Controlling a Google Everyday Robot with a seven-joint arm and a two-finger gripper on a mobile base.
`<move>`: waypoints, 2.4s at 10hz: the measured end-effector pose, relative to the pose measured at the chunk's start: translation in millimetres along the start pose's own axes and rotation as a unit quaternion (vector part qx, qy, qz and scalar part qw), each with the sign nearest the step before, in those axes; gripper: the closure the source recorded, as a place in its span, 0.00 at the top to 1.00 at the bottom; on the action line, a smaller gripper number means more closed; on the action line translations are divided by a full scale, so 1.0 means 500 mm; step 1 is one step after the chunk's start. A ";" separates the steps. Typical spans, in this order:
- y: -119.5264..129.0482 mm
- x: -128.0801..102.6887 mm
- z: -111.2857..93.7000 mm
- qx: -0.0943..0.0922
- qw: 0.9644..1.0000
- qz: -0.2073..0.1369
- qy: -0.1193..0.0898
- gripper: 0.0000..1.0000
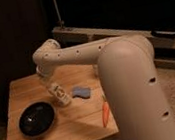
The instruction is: Stand the bottle upright
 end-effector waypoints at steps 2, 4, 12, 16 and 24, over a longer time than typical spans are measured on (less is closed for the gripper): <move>0.004 -0.003 0.000 -0.002 1.000 0.002 -0.007 0.33; 0.003 -0.008 -0.008 -0.002 1.000 0.003 -0.015 0.33; -0.005 -0.007 -0.038 0.002 0.997 0.023 -0.069 0.33; -0.013 -0.001 -0.048 0.009 0.995 0.040 -0.093 0.42; -0.018 0.003 -0.071 0.007 0.992 0.042 -0.118 0.80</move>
